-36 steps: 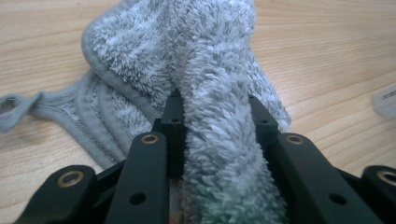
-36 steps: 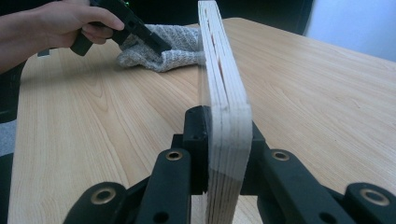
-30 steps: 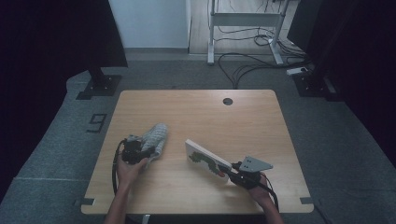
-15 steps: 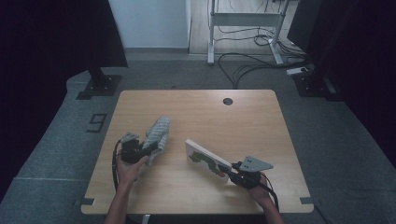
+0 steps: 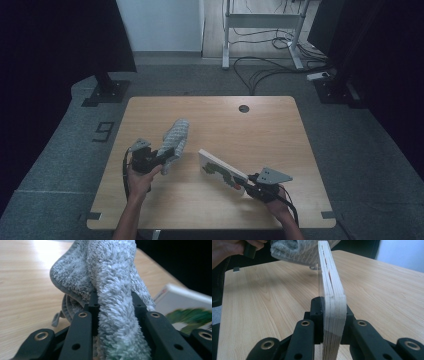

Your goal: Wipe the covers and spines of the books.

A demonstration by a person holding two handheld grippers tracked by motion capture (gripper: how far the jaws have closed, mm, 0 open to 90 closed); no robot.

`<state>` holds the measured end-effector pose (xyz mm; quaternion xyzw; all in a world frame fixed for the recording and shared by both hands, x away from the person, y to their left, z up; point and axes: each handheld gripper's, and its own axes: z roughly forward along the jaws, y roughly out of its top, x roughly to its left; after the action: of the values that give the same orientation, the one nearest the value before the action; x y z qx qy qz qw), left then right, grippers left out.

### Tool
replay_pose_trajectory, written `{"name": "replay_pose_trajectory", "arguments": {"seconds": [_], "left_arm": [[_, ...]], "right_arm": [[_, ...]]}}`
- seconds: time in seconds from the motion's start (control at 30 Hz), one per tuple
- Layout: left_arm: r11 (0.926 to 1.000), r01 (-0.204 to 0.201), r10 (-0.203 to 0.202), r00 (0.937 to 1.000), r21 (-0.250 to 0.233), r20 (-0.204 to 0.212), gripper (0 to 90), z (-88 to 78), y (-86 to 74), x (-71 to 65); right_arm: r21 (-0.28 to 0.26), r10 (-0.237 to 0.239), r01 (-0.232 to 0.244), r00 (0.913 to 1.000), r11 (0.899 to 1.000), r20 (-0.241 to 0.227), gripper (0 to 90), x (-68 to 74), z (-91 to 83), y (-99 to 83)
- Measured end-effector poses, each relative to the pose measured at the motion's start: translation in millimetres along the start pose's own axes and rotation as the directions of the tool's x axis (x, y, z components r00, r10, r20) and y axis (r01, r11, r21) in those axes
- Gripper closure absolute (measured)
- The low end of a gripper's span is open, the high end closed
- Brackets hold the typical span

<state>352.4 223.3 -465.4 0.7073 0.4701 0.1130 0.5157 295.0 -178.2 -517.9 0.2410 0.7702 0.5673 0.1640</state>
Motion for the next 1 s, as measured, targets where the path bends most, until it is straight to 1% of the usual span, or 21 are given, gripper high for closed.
{"name": "replay_pose_trajectory", "arguments": {"seconds": [0.1,0.2,0.23,0.27,0.37,0.4,0.5,0.63,0.8,0.9,0.97,1.0], "left_arm": [[1.0000,-0.008,0.008,0.9999,0.004,0.006,70.3,3.8,3.8,-2.6],[0.9999,-0.012,0.012,0.9996,-0.004,0.027,70.3,9.0,8.0,-6.9],[0.9999,-0.012,0.012,0.9996,-0.004,0.027,70.3,9.0,8.0,-6.9],[0.9998,-0.017,0.017,0.9991,-0.004,0.038,70.2,12.7,10.0,-9.7],[0.9999,-0.016,0.017,0.9987,-0.002,0.047,70.2,16.5,11.3,-11.5],[1.0000,-0.009,0.009,0.9982,0.002,0.060,70.2,20.0,11.5,-12.4],[0.9999,-0.013,0.012,0.9983,0.010,0.057,70.3,22.8,11.3,-13.9],[0.9999,-0.010,0.009,0.9978,0.014,0.066,70.3,26.6,11.7,-15.8],[0.9996,-0.016,0.015,0.9972,0.022,0.073,70.3,31.4,16.2,-20.0],[0.9991,-0.029,0.026,0.9954,0.031,0.092,70.3,35.7,20.6,-24.4],[0.9990,-0.025,0.021,0.9948,0.036,0.100,70.3,39.8,20.9,-26.2],[0.9985,-0.028,0.024,0.9948,0.046,0.099,70.3,42.9,20.0,-26.5]], "right_arm": [[-0.002,0.001,-0.001,1.0000,1.000,-0.001,78.3,-0.1,0.0,-0.3],[-0.003,0.001,-0.001,1.0000,1.000,-0.002,78.3,-0.1,0.0,-0.4],[-0.003,0.002,-0.002,1.0000,1.000,-0.002,78.2,-0.2,-0.1,-0.5],[-0.001,0.003,-0.003,1.0000,1.000,-0.001,78.3,-0.4,-0.3,-0.5],[-0.002,0.005,-0.005,1.0000,1.000,-0.003,78.2,-0.5,-0.2,-0.8],[-0.006,0.007,-0.007,1.0000,1.000,-0.003,78.2,-0.3,0.0,-1.0],[-0.007,0.007,-0.007,1.0000,1.000,-0.004,78.2,-0.2,0.0,-1.2],[-0.008,0.009,-0.009,0.9999,1.000,-0.005,78.3,-0.5,0.0,-1.3],[-0.008,0.010,-0.010,0.9999,1.000,-0.006,78.2,-0.5,0.0,-1.4],[-0.008,0.010,-0.010,0.9999,1.000,-0.007,78.2,-0.5,0.0,-1.5],[-0.009,0.008,-0.008,0.9999,1.000,-0.008,78.2,-0.3,0.0,-1.5],[-0.009,0.007,-0.007,0.9999,1.000,-0.008,78.3,-0.3,0.0,-1.5]]}}
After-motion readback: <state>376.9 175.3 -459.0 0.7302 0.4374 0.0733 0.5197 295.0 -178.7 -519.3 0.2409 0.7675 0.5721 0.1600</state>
